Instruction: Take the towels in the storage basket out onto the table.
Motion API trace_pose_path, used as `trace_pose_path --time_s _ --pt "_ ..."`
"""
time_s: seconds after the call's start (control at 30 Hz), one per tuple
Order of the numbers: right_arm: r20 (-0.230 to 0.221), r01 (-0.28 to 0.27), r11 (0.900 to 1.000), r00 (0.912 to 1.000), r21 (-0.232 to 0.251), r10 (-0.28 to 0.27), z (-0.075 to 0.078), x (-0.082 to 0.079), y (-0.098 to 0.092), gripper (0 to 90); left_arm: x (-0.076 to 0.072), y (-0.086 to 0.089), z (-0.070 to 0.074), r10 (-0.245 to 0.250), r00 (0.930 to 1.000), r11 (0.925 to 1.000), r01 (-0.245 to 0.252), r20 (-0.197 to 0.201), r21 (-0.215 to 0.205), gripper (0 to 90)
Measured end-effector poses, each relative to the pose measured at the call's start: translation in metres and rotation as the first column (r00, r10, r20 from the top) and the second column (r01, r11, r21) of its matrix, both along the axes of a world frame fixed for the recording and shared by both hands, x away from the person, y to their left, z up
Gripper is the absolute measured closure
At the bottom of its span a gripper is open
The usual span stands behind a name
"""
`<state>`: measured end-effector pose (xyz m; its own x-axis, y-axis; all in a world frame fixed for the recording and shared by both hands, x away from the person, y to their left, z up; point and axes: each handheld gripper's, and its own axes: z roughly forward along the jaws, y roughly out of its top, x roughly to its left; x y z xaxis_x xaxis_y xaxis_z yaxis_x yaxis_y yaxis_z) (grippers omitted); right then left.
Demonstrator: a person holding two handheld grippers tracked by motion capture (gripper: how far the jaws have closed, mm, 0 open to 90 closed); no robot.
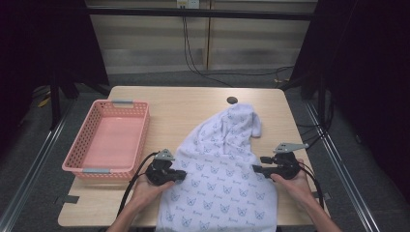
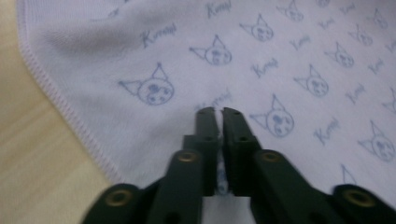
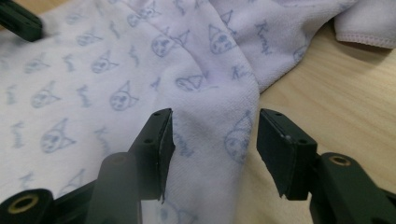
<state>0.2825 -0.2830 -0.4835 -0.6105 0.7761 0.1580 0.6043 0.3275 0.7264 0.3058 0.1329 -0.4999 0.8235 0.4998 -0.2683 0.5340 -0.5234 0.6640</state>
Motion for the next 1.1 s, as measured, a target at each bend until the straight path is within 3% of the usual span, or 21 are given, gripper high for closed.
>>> trace_pose_path --time_s 0.07,0.23,0.37,0.43,0.53,0.6,0.63,0.73,0.8,0.83,0.93,1.0,1.03,1.1 --pt "-0.001 0.009 1.0 1.0 -0.005 -0.009 -0.003 0.003 0.003 45.4 -0.009 0.006 0.0 0.001 1.0 1.0 -0.001 -0.004 -0.008 90.0" --pt "-0.01 -0.011 1.0 0.9999 -0.009 0.011 -0.005 0.001 0.01 44.4 -0.042 0.022 0.004 -0.006 0.9998 0.9996 0.006 -0.021 0.027 90.0" --pt "-0.006 -0.03 1.0 0.9995 -0.01 0.03 -0.004 -0.001 0.018 42.9 -0.075 0.031 0.006 -0.068 0.9946 0.9974 0.07 -0.079 0.018 90.0" --pt "-0.017 -0.043 0.999 0.9989 0.0 0.043 -0.004 -0.001 0.02 43.2 -0.08 0.031 0.009 -0.078 0.9947 0.9964 0.08 -0.067 0.03 90.0" --pt "-0.04 -0.079 0.997 0.9961 -0.001 0.079 -0.009 0.0 0.028 50.9 -0.071 0.029 0.01 -0.065 0.9962 0.9973 0.063 -0.057 -0.037 78.4" --pt "-0.044 -0.113 0.993 0.9926 0.02 0.113 -0.009 -0.002 0.033 76.8 -0.062 0.027 0.014 -0.049 0.9985 0.9974 0.048 -0.026 -0.054 74.0" --pt "0.0 -0.093 0.996 0.9957 0.002 0.093 -0.005 -0.005 0.034 82.8 -0.056 0.026 0.016 -0.029 0.9995 0.9977 0.029 -0.01 -0.062 71.1" --pt "0.066 -0.074 0.997 0.9953 0.039 0.071 0.012 -0.014 0.032 87.8 -0.031 0.022 0.019 0.039 0.9987 0.9946 -0.035 0.033 -0.098 68.6" --pt "0.068 -0.096 0.993 0.9935 0.074 0.091 0.019 -0.022 0.03 88.0 -0.013 0.017 0.016 0.074 0.9968 0.9906 -0.07 0.03 -0.118 69.5" --pt "0.064 -0.113 0.991 0.9921 0.076 0.108 0.021 -0.026 0.03 88.1 -0.007 0.013 0.014 0.087 0.9949 0.991 -0.081 0.05 -0.107 69.7" --pt "0.034 -0.181 0.982 0.9832 0.059 0.179 0.016 -0.043 0.033 88.1 0.002 0.001 0.007 0.071 0.9958 0.9966 -0.068 0.059 -0.047 71.7" --pt "0.002 -0.218 0.975 0.9759 0.049 0.218 0.008 -0.055 0.035 88.0 -0.003 -0.004 0.002 0.028 0.9969 0.999 -0.031 0.073 0.032 77.1" --pt "-0.01 -0.229 0.972 0.9731 0.048 0.23 0.007 -0.058 0.036 88.0 -0.008 -0.003 0.001 0.023 0.9934 0.9985 -0.028 0.112 0.046 81.0" --pt "-0.028 -0.245 0.969 0.9688 0.039 0.246 0.003 -0.064 0.037 87.8 -0.013 0.002 0.003 0.021 0.9979 0.9984 -0.025 0.062 0.051 88.3"
